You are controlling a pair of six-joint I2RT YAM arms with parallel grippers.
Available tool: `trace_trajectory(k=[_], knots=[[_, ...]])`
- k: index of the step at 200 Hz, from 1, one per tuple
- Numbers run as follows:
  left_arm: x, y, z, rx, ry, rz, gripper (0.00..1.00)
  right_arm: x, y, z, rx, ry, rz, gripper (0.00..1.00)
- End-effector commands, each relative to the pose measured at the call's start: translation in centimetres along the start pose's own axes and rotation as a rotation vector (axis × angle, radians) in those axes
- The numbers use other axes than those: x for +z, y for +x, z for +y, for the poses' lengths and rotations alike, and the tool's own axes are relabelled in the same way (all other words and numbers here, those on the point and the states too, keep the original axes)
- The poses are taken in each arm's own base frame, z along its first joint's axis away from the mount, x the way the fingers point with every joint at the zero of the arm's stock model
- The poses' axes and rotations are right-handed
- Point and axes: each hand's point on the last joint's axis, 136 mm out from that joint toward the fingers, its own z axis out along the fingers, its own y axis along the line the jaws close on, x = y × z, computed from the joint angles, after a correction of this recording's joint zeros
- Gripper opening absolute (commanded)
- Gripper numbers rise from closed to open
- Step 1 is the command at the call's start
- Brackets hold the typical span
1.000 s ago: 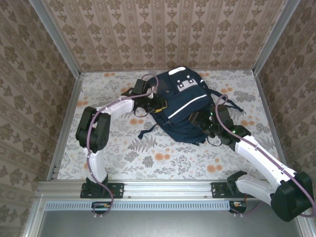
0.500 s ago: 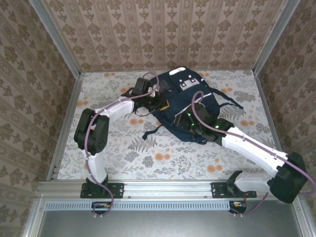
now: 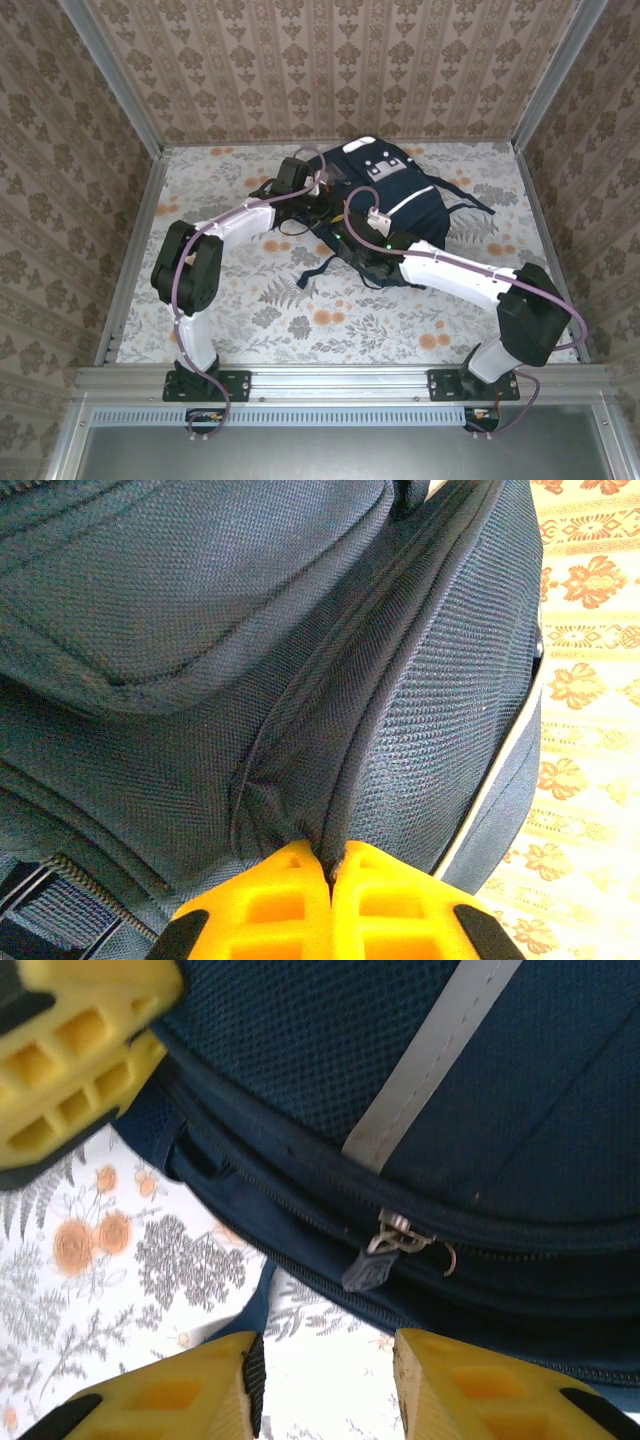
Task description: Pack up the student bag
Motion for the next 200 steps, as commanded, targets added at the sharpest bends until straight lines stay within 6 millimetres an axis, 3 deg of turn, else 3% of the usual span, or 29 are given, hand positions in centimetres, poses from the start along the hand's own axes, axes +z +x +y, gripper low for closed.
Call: trace_trajectory(k=[1,81,108,145,173,200], knots=[[-1.7,0.2,-5.0,0.094,0.135,-0.008,0.00,0.7,-1.4,-0.9,0.031,0.069,-0.060,0.37],[-1.7,0.4,-4.9,0.094,0.133,0.002,0.00,2.4,-2.2,-1.8,0.039,0.160,-0.046,0.33],[-1.7,0.4,-4.9,0.093,0.131,-0.001,0.00,2.8,-2.5,-2.1,0.031,0.194,-0.058,0.16],[-1.7,0.1,-4.6,0.085,0.116,-0.016,0.00,2.8,-2.2,-2.7,0.004,0.226,-0.048,0.10],[-1.9,-0.6,-3.5,0.089,0.078,-0.041,0.00,2.0,-1.5,-3.5,-0.068,0.216,-0.019,0.05],[-2.7,-2.3,-1.0,0.104,-0.014,-0.103,0.00,0.6,-0.5,-5.1,-0.178,0.196,0.017,0.04]])
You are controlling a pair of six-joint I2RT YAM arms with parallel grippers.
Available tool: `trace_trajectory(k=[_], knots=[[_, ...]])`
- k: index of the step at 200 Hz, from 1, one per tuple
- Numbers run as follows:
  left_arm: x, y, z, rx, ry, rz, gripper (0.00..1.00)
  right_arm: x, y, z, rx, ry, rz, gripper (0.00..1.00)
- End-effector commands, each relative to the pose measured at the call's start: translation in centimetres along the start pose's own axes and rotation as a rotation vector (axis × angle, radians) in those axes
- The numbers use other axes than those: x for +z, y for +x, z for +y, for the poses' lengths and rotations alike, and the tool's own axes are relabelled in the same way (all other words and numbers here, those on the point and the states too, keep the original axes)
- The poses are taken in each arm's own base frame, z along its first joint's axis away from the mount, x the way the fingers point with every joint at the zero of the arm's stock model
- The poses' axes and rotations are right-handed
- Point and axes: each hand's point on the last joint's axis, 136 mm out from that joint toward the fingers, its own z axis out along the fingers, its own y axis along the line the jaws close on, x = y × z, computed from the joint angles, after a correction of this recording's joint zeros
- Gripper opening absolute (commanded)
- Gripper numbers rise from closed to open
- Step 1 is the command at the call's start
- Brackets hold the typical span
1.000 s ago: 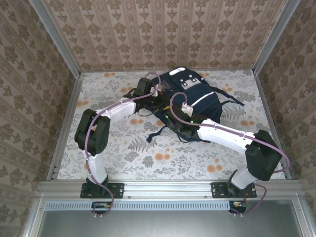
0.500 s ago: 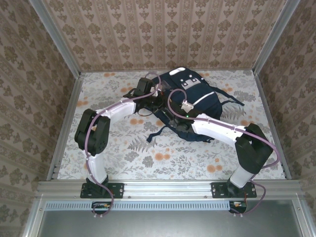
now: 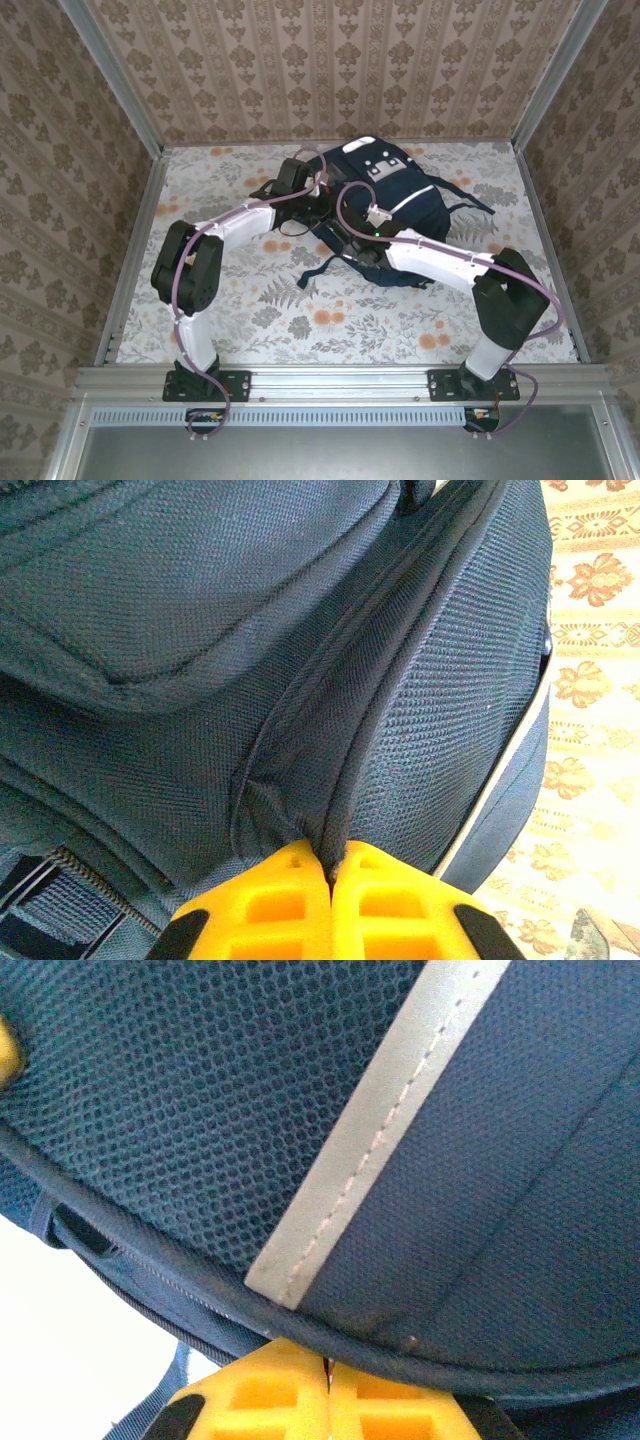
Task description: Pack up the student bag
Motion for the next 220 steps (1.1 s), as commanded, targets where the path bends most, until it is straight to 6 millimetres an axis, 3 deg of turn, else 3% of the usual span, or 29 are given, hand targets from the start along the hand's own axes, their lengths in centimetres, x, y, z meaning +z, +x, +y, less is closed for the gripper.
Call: trace_trajectory(k=[1,41,61,89,119,146,160,192,220], knots=[[-2.7,-2.2,-1.3,0.095,-0.005,-0.095,0.00,-1.3,0.6,-3.0,-0.130,0.034,0.011,0.04],[-3.4,-4.2,0.7,0.102,-0.049,-0.135,0.00,-3.2,1.0,-7.0,-0.253,0.055,-0.009,0.06],[-3.4,-4.8,1.0,0.106,-0.055,-0.141,0.00,-4.4,-0.4,-8.6,-0.260,0.067,-0.048,0.06],[-3.8,-5.8,1.0,0.122,-0.068,-0.152,0.00,-4.4,-1.7,-8.9,-0.253,0.047,-0.047,0.04],[-5.2,-6.5,1.3,0.146,-0.118,-0.171,0.00,-4.2,-1.2,-4.1,-0.307,-0.149,0.011,0.00],[-7.9,-6.7,2.5,0.123,-0.165,-0.229,0.32,-4.2,-0.3,1.7,-0.346,-0.366,0.069,0.00],[-9.3,-6.4,3.2,0.098,-0.173,-0.252,0.41,-4.4,-0.1,4.4,-0.363,-0.449,0.092,0.00],[-11.5,-4.4,4.8,0.020,-0.174,-0.273,0.49,-5.3,0.5,10.3,-0.407,-0.624,0.134,0.00],[-11.7,-2.4,5.0,-0.074,-0.082,-0.278,0.51,-5.4,1.1,12.6,-0.411,-0.696,0.167,0.00]])
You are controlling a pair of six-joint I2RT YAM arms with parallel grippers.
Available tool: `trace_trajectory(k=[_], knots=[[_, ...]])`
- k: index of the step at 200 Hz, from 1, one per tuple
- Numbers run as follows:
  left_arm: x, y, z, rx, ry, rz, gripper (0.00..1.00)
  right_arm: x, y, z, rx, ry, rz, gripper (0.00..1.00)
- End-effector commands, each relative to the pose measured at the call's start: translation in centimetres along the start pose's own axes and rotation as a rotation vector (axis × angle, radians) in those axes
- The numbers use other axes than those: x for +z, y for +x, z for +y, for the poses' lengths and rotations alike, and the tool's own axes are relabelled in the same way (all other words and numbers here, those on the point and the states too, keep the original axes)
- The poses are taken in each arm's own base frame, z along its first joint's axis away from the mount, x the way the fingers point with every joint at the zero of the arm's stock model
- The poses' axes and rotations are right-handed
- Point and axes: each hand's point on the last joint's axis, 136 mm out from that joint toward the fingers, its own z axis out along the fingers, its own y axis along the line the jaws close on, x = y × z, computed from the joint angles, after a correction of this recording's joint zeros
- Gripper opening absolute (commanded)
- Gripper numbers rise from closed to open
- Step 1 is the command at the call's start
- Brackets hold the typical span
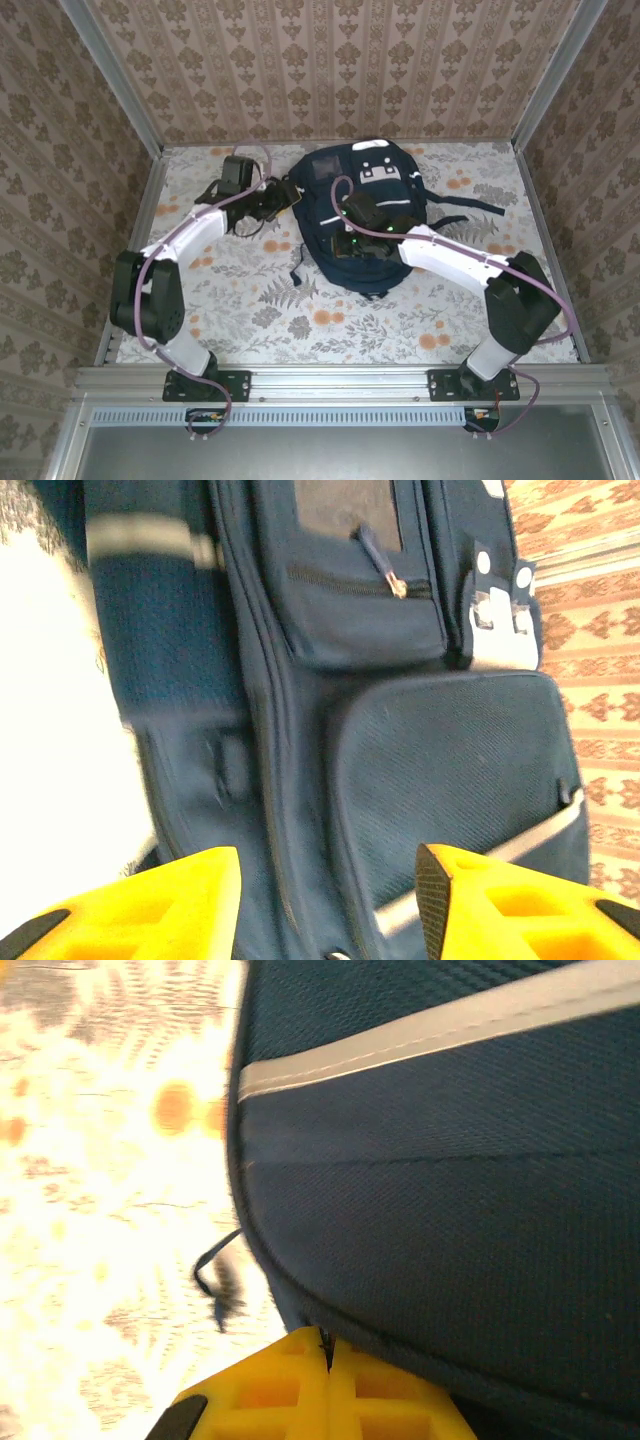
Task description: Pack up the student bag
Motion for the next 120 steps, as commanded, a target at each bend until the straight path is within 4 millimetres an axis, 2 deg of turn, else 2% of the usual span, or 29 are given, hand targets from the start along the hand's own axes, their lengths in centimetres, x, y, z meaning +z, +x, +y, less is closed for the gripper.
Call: trace_trajectory(k=[1,25,48,98,120], knots=[[-0.2,1.5,-0.1,-0.093,0.066,0.008,0.51,-0.4,-2.0,5.1,-0.049,-0.199,-0.033,0.00],[-0.2,2.2,-1.2,-0.149,0.155,0.002,0.52,-0.3,-1.7,4.9,-0.044,-0.196,-0.027,0.00],[0.4,2.8,-2.0,-0.144,0.171,0.020,0.52,-0.6,-1.2,4.4,-0.042,-0.183,-0.024,0.00],[3.0,3.9,-2.2,-0.176,0.193,0.081,0.46,-0.8,-0.4,3.6,-0.036,-0.167,-0.014,0.00],[3.3,4.1,-1.2,-0.183,0.136,0.087,0.46,-0.8,-0.5,3.7,-0.035,-0.169,-0.017,0.00]])
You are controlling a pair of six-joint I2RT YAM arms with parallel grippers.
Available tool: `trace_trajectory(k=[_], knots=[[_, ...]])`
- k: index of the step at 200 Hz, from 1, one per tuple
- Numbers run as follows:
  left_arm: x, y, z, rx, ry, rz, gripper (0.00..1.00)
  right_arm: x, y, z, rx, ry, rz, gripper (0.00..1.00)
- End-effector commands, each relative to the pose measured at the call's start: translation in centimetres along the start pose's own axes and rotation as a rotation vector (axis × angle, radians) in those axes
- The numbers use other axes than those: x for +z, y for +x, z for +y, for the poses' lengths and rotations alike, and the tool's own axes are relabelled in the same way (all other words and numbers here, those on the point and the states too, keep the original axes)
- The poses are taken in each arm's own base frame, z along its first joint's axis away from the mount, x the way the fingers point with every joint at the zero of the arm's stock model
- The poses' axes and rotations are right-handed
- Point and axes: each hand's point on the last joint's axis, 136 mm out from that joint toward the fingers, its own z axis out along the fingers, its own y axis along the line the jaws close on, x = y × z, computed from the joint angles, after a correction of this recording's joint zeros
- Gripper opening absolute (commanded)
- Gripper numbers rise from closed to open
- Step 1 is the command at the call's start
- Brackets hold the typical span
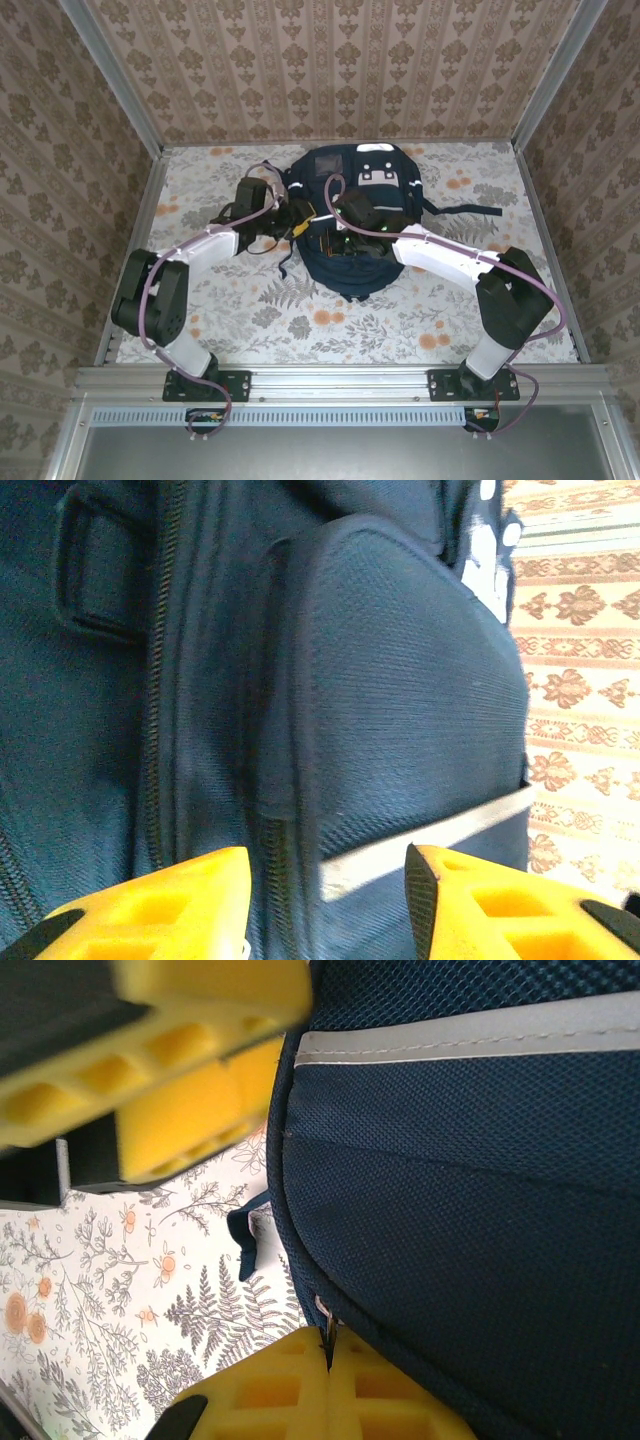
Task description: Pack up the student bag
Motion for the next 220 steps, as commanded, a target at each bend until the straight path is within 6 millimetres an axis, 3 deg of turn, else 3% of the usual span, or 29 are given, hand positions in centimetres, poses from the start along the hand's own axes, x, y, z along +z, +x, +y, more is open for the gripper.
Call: trace_trajectory(k=[1,33,59,75,90,145,168,186,207,220], knots=[[0.1,-0.6,-1.0,-0.004,0.007,-0.007,0.46,-1.4,-0.4,1.9,-0.022,-0.074,-0.022,0.00],[0.6,-0.4,-1.3,0.010,0.012,0.014,0.43,-1.4,-0.5,1.9,-0.023,-0.073,-0.021,0.00],[1.1,-0.4,-1.5,0.021,0.019,0.027,0.19,-1.5,-0.3,1.4,-0.031,-0.049,-0.015,0.00],[1.3,-0.7,-1.4,0.033,0.011,0.016,0.10,-2.0,0.1,0.5,-0.046,0.003,-0.004,0.00],[1.4,-0.8,-1.1,0.043,-0.003,0.014,0.00,-3.0,0.5,-1.2,-0.068,0.082,-0.003,0.00],[-0.1,-3.3,0.9,0.068,-0.073,-0.046,0.00,-8.0,1.3,-9.7,-0.047,0.339,-0.043,0.00],[-0.7,-4.4,1.0,0.078,-0.083,-0.063,0.00,-10.0,1.1,-12.1,0.002,0.382,-0.070,0.00],[-1.0,-5.2,1.0,0.090,-0.094,-0.072,0.00,-10.0,0.5,-11.6,0.007,0.358,-0.081,0.00],[-1.6,-6.0,0.8,0.101,-0.109,-0.086,0.00,-8.8,-0.4,-8.8,0.002,0.252,-0.082,0.00],[-2.4,-6.2,1.0,0.100,-0.126,-0.100,0.15,-7.3,-0.6,-6.8,-0.030,0.209,-0.061,0.00]])
